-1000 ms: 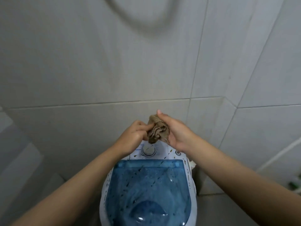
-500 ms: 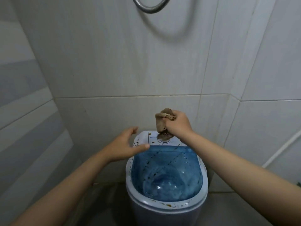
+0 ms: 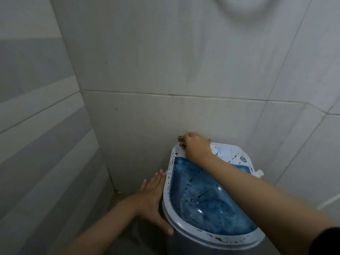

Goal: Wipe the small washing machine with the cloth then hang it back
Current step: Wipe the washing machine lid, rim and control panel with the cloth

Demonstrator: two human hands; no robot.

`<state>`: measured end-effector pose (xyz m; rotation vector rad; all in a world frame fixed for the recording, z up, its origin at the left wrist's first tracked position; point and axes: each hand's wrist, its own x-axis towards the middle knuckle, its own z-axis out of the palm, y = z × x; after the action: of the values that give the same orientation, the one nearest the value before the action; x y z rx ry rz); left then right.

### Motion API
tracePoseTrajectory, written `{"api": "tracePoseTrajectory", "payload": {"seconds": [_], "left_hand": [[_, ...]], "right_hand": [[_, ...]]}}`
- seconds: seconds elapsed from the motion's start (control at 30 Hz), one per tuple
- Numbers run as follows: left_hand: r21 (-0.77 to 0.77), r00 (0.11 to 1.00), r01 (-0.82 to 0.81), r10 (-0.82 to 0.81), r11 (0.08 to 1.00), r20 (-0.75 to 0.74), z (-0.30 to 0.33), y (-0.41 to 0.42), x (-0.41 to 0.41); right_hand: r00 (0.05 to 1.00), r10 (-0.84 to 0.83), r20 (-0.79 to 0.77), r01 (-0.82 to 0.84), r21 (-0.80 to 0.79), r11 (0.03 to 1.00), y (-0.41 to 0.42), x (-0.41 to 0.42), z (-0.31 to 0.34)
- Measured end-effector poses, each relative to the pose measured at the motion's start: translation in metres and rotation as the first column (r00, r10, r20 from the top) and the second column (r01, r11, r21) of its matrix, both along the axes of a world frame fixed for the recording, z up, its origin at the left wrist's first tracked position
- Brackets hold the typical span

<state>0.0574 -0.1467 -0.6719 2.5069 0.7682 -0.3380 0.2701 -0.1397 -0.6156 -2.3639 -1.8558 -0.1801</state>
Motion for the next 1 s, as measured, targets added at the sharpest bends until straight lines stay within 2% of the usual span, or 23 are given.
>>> {"api": "tracePoseTrajectory", "payload": {"seconds": [0.17, 0.3, 0.5, 0.6, 0.73, 1.0], "left_hand": [[0.048, 0.994, -0.022, 0.016, 0.999, 0.106, -0.016, -0.002, 0.003], [0.084, 0.992, -0.031, 0.020, 0.996, 0.127, -0.019, -0.001, 0.004], [0.097, 0.990, -0.035, 0.021, 0.995, 0.142, -0.017, -0.004, 0.004], [0.083, 0.982, -0.035, 0.018, 0.996, 0.188, -0.016, -0.006, 0.004], [0.067, 0.972, -0.033, 0.016, 0.997, 0.235, -0.016, -0.006, 0.002], [0.052, 0.986, -0.028, 0.019, 0.998, 0.167, -0.027, -0.002, 0.001]], "right_hand": [[0.988, 0.152, -0.032, -0.152, -0.026, 0.988, 0.002, 0.001, -0.015], [0.968, 0.247, -0.043, -0.250, -0.093, 0.964, 0.001, -0.010, -0.013], [0.940, 0.316, -0.131, -0.332, -0.123, 0.935, -0.006, -0.028, -0.016], [0.932, 0.341, -0.127, -0.357, -0.137, 0.924, -0.017, -0.036, -0.018], [0.907, 0.407, -0.108, -0.418, -0.110, 0.902, -0.044, -0.047, -0.019], [0.805, 0.513, -0.299, -0.535, 0.009, 0.845, -0.113, -0.066, -0.018]]}}
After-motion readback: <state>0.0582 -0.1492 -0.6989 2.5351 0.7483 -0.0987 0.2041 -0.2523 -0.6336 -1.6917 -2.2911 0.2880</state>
